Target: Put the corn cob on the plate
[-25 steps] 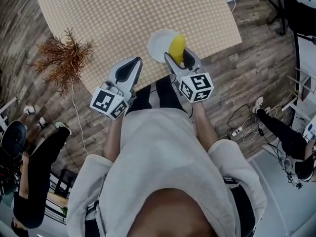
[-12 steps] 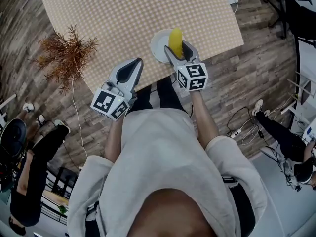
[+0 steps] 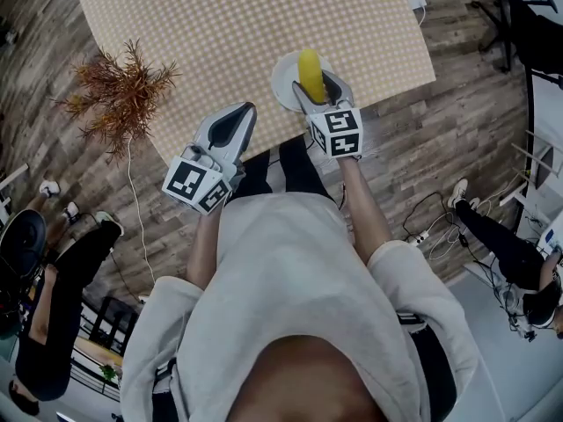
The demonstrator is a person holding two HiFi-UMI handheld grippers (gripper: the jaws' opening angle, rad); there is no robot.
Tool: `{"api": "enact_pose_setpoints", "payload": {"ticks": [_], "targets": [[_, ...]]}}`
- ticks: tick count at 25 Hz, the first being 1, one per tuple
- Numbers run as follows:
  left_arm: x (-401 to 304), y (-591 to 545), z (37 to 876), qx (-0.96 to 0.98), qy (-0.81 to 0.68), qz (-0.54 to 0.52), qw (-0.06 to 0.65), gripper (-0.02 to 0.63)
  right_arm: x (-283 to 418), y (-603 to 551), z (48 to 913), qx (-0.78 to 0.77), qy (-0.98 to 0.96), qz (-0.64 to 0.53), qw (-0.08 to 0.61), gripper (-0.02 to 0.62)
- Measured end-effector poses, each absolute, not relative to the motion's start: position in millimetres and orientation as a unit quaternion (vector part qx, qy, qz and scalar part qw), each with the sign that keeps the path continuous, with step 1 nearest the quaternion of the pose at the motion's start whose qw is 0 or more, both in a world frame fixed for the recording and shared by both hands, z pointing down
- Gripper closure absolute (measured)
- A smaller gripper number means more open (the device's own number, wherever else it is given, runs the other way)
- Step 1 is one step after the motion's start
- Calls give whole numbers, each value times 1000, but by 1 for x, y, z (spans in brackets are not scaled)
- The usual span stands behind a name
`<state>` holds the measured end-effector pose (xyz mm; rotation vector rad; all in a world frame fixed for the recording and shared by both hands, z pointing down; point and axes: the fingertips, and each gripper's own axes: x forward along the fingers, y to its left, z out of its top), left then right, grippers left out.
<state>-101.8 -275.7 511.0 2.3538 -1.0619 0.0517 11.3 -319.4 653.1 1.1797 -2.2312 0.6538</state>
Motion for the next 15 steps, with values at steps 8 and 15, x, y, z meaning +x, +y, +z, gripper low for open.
{"api": "enact_pose_setpoints", "payload": {"ticks": [8,15], "targets": [[-101,-273,509,875,-396,15,277,598,10,-321,656,415,-828,174,336,342],[-106,-274,509,874,-400,11,276,598,3,-319,658,381,-833,94,389,342]]}}
